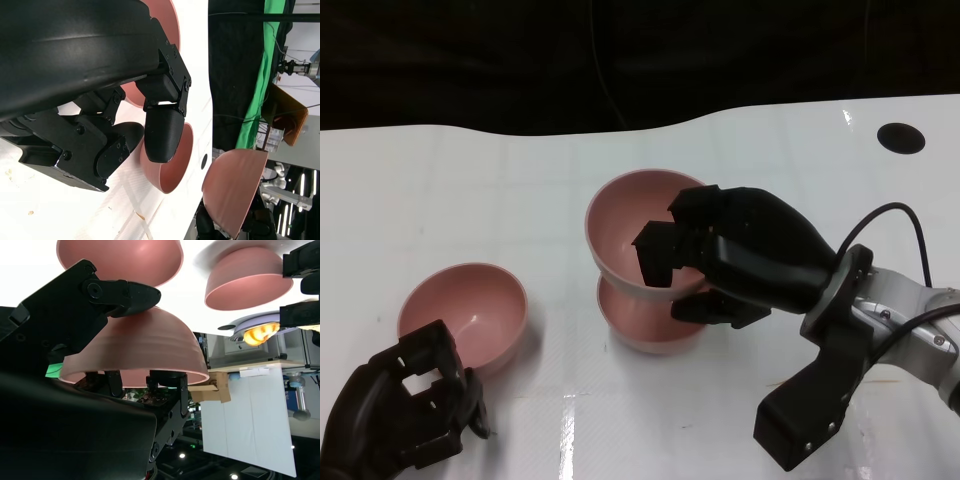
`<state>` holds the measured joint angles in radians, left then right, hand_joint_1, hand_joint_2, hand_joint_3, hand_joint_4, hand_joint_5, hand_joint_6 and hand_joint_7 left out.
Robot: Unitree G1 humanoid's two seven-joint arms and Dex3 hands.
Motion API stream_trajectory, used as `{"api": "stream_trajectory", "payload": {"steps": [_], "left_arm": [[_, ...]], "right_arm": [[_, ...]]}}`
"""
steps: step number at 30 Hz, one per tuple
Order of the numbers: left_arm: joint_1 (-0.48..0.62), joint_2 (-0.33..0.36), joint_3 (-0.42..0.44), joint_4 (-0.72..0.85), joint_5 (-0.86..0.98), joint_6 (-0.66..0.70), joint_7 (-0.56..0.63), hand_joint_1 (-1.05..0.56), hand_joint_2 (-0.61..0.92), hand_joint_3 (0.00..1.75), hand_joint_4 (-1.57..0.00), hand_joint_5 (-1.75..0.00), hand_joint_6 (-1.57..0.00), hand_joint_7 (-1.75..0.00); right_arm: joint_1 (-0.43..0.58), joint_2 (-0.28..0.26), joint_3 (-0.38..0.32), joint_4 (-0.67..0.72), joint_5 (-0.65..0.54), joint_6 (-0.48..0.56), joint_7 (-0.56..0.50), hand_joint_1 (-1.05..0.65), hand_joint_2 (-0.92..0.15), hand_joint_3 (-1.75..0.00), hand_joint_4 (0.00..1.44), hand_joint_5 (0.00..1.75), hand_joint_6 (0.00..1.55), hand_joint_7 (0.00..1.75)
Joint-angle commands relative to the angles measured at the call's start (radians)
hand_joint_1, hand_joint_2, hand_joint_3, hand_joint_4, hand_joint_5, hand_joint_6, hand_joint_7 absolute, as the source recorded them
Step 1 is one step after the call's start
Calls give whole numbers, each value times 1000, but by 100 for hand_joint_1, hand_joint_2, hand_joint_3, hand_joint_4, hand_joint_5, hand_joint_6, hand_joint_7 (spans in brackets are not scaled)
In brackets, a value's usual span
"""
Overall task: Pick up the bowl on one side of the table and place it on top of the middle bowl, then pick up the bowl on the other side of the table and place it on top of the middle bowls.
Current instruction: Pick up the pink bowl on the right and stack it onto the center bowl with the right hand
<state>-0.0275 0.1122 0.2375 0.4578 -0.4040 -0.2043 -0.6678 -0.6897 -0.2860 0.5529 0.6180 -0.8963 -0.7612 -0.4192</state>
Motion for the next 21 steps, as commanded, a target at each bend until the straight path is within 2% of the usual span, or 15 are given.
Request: {"api": "stream_trajectory", "payload": {"steps": [1, 7, 9, 21], "left_arm": [[7, 11, 5, 11, -2, -18, -9, 1, 60, 120, -89, -175, -79, -175], [9, 9, 6, 13, -6, -23, -14, 1, 59, 120, -89, -175, -79, -175], [9, 9, 6, 12, -5, -25, -16, 2, 59, 122, -88, -175, -78, -175], [2, 9, 6, 26, -9, -38, -29, 3, 57, 125, -89, -175, -78, -175]], "right_arm": [[-9, -16, -4, 13, -4, 5, -19, -14, -60, -64, 88, 175, 64, 175], [-6, -11, 6, 37, -14, 1, -31, -14, -62, -64, 89, 175, 65, 175], [-5, -9, 10, 45, -13, -3, -31, -15, -66, -65, 89, 175, 65, 175], [-12, -2, 46, 81, -52, 12, -64, -16, -70, -65, 88, 175, 64, 175]]}}
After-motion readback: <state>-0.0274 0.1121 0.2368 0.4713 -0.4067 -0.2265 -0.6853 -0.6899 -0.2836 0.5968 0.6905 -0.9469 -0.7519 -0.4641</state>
